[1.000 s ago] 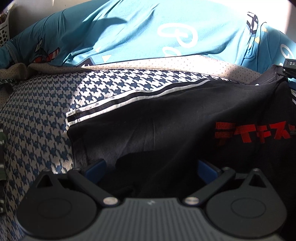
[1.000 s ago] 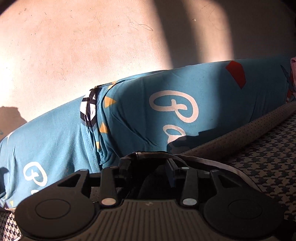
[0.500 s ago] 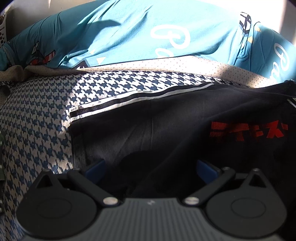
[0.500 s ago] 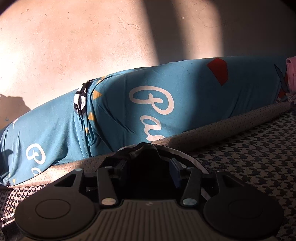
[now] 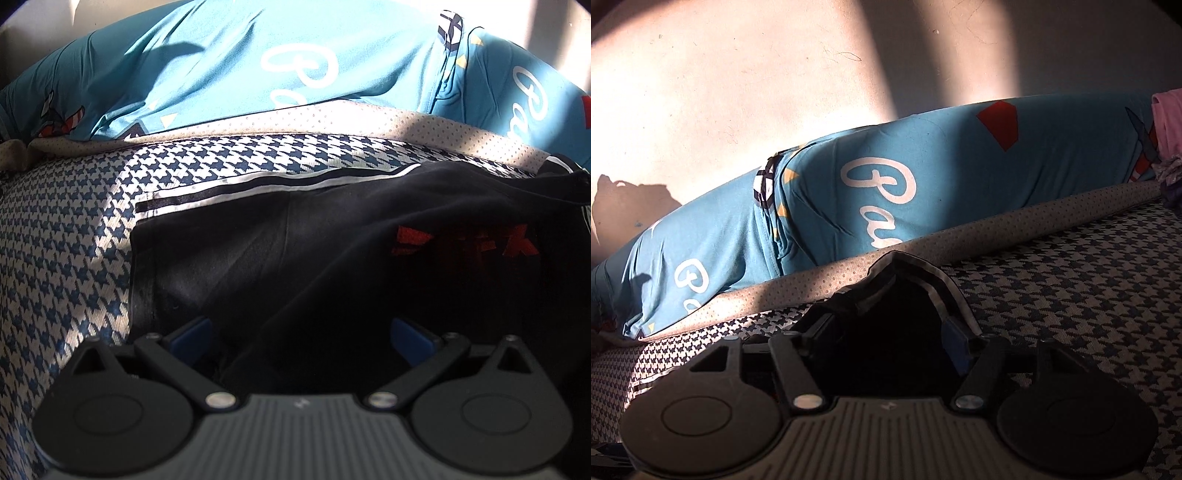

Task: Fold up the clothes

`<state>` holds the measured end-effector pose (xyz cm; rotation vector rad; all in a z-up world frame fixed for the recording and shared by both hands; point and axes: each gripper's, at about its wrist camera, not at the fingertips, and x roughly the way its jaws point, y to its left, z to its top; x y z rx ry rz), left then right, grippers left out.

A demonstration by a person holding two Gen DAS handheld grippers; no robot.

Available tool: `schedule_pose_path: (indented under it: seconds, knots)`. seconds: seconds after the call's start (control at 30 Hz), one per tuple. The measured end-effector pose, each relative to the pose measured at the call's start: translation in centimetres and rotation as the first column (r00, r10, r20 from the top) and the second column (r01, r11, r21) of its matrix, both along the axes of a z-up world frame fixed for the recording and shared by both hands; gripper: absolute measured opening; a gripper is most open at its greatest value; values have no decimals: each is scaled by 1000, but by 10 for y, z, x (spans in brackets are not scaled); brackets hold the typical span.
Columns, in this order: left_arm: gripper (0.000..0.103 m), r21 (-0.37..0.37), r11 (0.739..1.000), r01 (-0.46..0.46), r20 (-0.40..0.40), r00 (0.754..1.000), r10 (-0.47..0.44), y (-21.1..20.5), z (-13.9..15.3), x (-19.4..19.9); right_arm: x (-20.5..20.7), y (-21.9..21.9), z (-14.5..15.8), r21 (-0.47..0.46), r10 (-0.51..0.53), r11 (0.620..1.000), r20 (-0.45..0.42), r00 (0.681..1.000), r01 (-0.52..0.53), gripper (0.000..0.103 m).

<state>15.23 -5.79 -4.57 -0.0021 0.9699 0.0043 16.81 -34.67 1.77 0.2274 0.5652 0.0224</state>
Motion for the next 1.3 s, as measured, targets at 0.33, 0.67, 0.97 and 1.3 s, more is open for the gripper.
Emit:
schedule_pose_path:
  seconds: [0.33,0.67,0.97,1.3]
  knots:
    - [103,-5,998,-55,-21,998,55,9,-6,6,2,-3,-29,-251,22,966,-152,988,-60,68]
    - [103,8,999,-50,-24,998,50,6,-9,7,16,-9,-49,-237,-55,971,-124,991,24,22]
    - [103,10,999,-52,-25,998,52,6,-10,8,24,-51,-44,-241,-445,873,-45,894,423,5]
    - [103,-22,997,-75,-3,997,75,13,-5,9,13,-96,-45,-121,-581,813,-129,803,569,46]
